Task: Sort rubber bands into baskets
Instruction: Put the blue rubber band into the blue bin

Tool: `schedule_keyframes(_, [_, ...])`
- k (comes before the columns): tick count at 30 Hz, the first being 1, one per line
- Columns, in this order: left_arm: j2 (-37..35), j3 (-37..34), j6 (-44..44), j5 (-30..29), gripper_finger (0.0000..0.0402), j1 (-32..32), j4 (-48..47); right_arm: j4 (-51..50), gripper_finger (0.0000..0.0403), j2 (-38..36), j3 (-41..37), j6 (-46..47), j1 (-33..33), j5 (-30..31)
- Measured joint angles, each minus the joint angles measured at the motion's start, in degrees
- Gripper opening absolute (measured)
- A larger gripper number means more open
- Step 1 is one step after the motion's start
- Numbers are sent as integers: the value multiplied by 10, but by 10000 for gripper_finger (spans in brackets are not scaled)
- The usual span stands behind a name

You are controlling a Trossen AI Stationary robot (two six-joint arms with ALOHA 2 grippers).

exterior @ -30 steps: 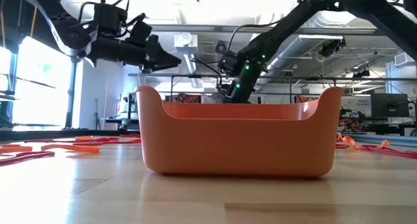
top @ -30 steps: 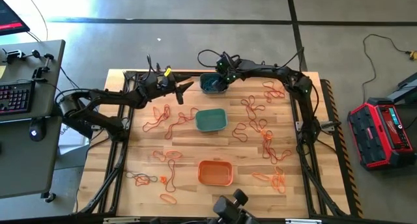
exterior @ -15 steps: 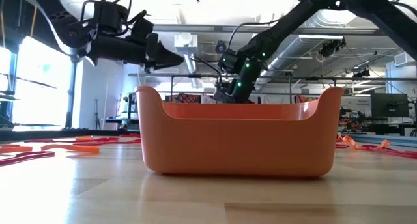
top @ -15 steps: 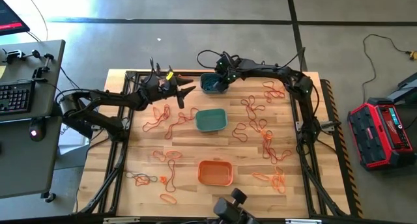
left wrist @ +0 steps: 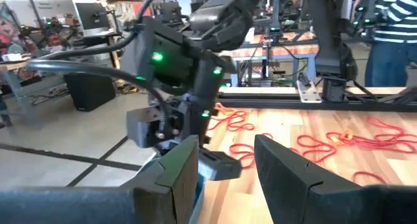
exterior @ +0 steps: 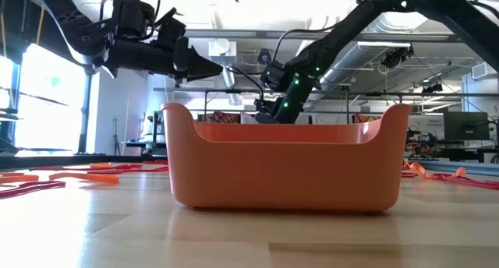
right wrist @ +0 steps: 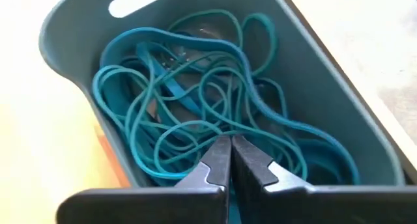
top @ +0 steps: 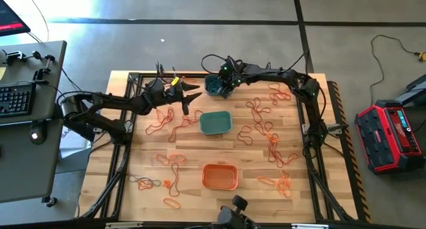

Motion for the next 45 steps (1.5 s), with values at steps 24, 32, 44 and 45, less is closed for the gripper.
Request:
schedule_keyframes(24, [-223,1,-69,-98,142,-278,-514,307,0,-180,-273,15,141,62])
schedule_keyframes(32, [-245,39,-234,-124,129,-460,-763,321,0,-234,-320,15,209,133])
schedule_keyframes(44, [-148,48,-466,-87,111,-684,-798,317,0,-240,-320,16,234,144])
schedule_keyframes(45, [-132,48,-472,-91,111,-694,-792,317,0,-240,-320,16,233,144])
